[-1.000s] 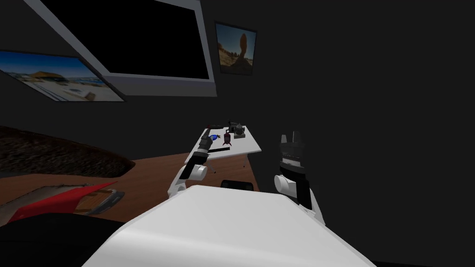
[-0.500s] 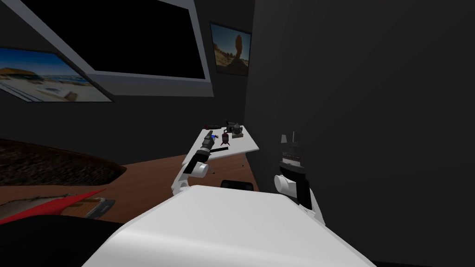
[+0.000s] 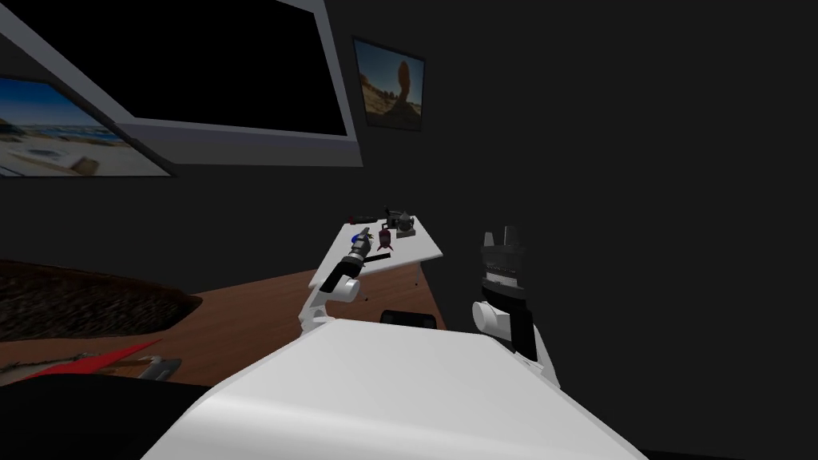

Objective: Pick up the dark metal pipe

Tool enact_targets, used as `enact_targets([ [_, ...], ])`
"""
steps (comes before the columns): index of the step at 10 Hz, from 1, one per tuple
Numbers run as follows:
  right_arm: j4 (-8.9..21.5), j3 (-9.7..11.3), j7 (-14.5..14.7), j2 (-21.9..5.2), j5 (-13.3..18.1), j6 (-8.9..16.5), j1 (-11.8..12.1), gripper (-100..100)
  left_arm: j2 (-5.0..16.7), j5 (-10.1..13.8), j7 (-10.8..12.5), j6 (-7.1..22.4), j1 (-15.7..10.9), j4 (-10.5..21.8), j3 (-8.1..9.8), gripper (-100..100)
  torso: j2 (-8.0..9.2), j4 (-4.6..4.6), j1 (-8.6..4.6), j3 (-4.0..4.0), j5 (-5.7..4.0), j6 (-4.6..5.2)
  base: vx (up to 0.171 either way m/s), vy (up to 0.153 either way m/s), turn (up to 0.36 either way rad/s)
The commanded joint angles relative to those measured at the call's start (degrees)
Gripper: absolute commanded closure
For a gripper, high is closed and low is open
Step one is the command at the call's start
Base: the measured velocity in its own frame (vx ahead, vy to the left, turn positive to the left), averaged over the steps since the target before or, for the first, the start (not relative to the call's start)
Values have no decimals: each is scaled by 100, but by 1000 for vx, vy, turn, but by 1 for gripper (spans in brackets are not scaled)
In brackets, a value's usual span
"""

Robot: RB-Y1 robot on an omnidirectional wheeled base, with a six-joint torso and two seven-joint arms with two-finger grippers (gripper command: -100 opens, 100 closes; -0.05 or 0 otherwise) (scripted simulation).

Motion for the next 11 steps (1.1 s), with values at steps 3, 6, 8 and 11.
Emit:
enact_targets([
  [3,0,0,0,0,0,0,0,0,44,78,113,565,-191,232,55,-100,-1,0,0,0,0,0,-8,-2,-74],
  [6,0,0,0,0,0,0,0,0,55,106,164,1015,-292,338,87,-100,-4,-1,-1,-2,0,1,-3,-3,-59],
  [8,0,0,0,0,0,0,0,0,66,130,216,1331,-392,446,125,-100,-5,-1,-1,-3,0,1,2,-4,-50],
  [11,0,0,0,0,0,0,0,0,81,169,319,1824,-588,665,212,-100,-7,-2,-1,-4,0,-1,8,-5,-47],
])
